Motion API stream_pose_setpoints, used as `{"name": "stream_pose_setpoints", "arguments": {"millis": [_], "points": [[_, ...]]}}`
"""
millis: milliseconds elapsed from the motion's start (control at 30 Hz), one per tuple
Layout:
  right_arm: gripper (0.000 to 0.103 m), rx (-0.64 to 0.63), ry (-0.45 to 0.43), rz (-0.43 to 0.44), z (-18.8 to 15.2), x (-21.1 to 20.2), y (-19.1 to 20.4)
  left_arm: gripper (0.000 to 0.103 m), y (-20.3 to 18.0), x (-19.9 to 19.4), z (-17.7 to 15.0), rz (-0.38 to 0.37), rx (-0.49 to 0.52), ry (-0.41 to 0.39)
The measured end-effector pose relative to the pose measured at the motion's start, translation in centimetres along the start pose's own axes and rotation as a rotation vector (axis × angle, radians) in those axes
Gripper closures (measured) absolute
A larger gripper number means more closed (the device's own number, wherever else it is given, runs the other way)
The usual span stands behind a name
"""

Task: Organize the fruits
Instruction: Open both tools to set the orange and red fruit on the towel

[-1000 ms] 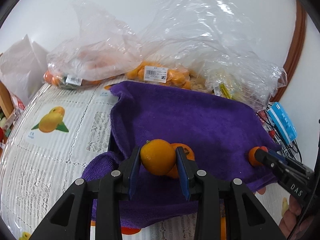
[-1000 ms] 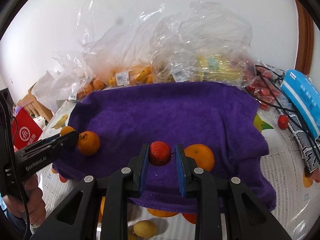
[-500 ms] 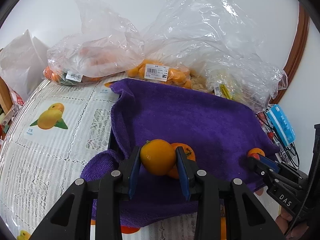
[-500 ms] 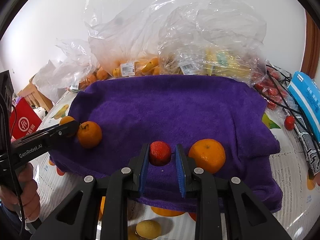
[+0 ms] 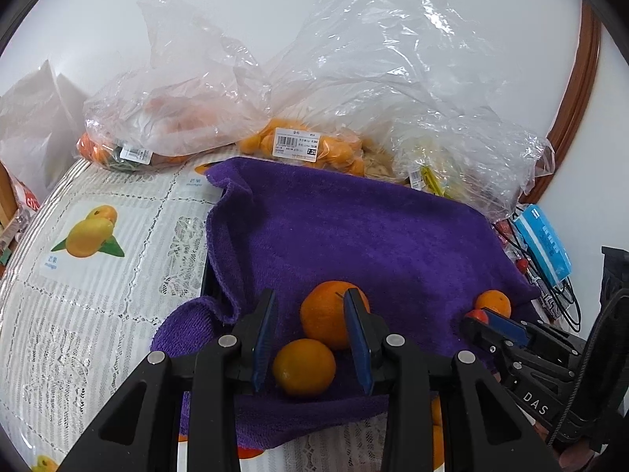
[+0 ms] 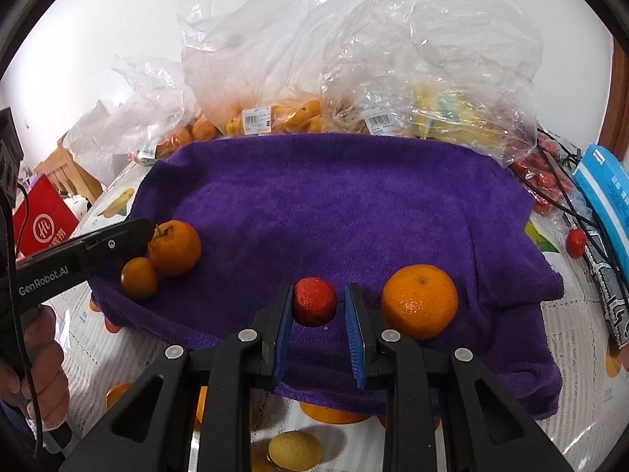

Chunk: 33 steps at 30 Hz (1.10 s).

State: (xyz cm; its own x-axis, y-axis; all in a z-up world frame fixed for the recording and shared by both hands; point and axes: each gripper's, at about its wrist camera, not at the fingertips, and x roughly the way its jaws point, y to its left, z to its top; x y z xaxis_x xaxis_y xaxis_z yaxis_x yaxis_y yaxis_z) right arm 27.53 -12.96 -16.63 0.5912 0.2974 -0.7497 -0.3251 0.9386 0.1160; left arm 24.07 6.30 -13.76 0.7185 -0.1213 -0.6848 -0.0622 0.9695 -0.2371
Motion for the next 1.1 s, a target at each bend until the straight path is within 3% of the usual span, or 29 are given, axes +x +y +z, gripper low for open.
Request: {"name": "stream_pose_setpoints", "arguments": {"millis": [200, 367, 600, 733, 933, 1100], "points": [[0.070, 0.002, -0.005, -0.003, 0.1, -0.3, -0.2, 0.062, -0.2, -0.1, -0.1, -0.007, 0.012, 0.006], [0.050, -0.011, -0.050, -0.019, 0.2, -1.1, -0.2, 0.053, -0.4, -0.8, -0.2, -0.004, 0.031, -0.037], [0.041, -0.003, -0.055, -0.038, 0.4, -1.4, -0.6, 0.047, -0.7, -0.6, -0.2, 0.022, 0.046, -0.027], [0.025, -0.018, -0.034, -0.070, 0.6, -1.5, -0.4, 0.039, -0.9, -1.0, -0.3, 0.029, 0.056, -0.048], [0.020, -0.002, -0.014, -0.139, 0.8, -1.6, -1.0, 0.031, -1.0, -1.3, -0.2, 0.051, 0.060, -0.066], [0.020, 0.044, -0.069, -0.158, 0.8, -2.6, -2.1, 0.025, -1.0, -1.6, -0.2, 0.065, 0.062, -0.073]]}}
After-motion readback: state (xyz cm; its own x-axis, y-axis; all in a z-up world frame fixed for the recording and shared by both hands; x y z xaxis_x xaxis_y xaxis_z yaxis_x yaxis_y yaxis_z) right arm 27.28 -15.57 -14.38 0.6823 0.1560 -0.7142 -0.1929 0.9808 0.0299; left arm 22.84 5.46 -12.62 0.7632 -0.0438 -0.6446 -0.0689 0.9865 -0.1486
